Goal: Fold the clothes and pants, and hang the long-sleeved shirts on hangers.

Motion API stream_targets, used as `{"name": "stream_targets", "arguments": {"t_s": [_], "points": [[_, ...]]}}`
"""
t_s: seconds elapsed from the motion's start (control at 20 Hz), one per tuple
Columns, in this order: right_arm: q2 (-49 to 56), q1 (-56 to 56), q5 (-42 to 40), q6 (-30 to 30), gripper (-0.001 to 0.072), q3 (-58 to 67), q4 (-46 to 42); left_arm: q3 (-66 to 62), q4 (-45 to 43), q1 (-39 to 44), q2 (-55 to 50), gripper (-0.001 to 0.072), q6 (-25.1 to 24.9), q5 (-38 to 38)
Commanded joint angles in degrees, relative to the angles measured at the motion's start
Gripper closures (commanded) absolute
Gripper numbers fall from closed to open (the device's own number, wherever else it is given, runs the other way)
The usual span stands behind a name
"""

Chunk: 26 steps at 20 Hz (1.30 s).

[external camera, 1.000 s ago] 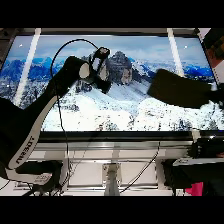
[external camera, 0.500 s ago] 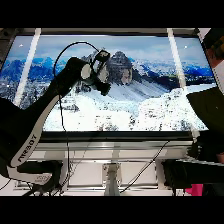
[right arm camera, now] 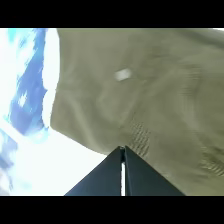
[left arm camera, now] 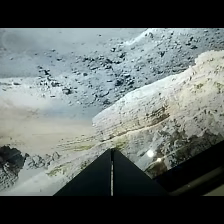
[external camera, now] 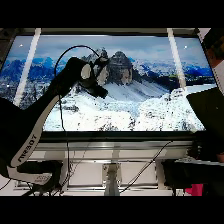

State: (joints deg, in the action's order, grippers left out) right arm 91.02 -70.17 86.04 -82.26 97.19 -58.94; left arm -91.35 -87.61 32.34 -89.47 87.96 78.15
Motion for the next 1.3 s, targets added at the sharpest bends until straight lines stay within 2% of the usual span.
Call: {"name": "stream_targets", "arguments": {"t_s": [0.0, 0.1, 0.2, 0.4, 0.9, 1.25], "points": [[-0.1, 13.3, 3.1, 0.9, 0.0694, 0.1, -8.3, 0.0, -4.1, 0.0, 0.0, 0.0679, -0.6, 7.9], [-0.1, 21.9, 3.8, 0.1, 0.0695, -2.1, -18.8, 0.0, -5.5, 0.0, 0.1, 0.0679, -0.6, 12.2], [-0.1, 28.1, 5.1, -1.4, 0.0694, -4.6, -25.0, 0.0, -5.4, 0.0, 0.1, 0.0679, -0.6, 16.1], [-0.2, 36.5, 9.0, -2.8, 0.0694, -10.2, -24.1, 0.0, -5.4, 0.0, 0.0, 0.0678, -0.5, 17.6], [-0.1, 60.1, 6.6, -4.3, 0.0692, -12.5, -22.9, 0.0, -5.4, 0.0, 0.0, 0.0678, -0.6, 17.5], [-0.1, 70.4, 6.0, -4.3, 0.0692, -12.3, -22.7, 0.0, -5.4, 0.0, 0.0, 0.0678, -0.5, 17.5]]}}
